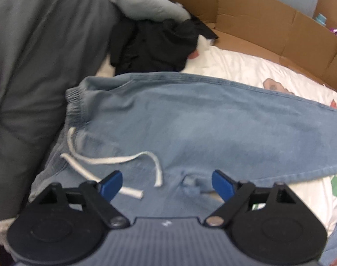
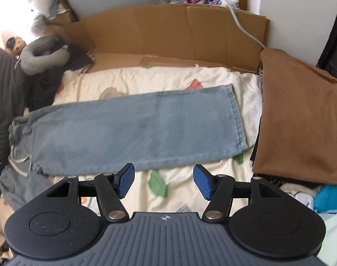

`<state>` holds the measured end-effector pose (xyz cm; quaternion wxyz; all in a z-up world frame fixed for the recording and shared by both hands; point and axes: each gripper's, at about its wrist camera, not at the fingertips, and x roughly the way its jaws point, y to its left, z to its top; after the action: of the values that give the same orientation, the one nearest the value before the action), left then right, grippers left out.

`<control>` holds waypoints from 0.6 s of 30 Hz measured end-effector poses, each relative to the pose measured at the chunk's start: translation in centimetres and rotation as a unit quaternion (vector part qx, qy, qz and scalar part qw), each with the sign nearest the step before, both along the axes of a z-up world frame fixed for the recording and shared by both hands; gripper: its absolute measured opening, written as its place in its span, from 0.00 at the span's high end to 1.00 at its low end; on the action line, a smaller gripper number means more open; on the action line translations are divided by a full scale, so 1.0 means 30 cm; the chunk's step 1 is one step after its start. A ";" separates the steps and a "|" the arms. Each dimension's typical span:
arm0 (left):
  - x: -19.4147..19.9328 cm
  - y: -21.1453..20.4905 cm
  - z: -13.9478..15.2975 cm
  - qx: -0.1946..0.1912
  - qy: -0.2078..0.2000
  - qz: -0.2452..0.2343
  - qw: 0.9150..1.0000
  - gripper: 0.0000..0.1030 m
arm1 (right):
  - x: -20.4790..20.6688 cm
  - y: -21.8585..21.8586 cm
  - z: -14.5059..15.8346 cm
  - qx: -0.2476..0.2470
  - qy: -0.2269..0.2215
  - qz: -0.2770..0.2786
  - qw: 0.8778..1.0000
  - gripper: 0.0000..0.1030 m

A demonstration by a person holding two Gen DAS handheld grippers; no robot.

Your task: Fold clothes

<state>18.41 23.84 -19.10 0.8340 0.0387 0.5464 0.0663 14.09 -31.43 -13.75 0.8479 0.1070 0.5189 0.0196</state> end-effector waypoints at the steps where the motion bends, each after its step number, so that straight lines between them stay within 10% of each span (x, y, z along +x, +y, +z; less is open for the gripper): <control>1: -0.018 0.011 0.003 0.000 0.005 0.001 1.000 0.12 | -0.009 0.017 0.018 0.001 -0.003 0.001 1.000 0.36; 18: -0.317 0.240 -0.026 -0.031 0.071 0.073 0.994 0.08 | -0.277 0.168 0.039 0.029 -0.016 -0.087 0.996 0.36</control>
<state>8.91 31.03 -19.90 0.7866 -0.0226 0.6076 0.1077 5.78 -26.39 -12.59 0.8510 0.1760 0.4933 -0.0370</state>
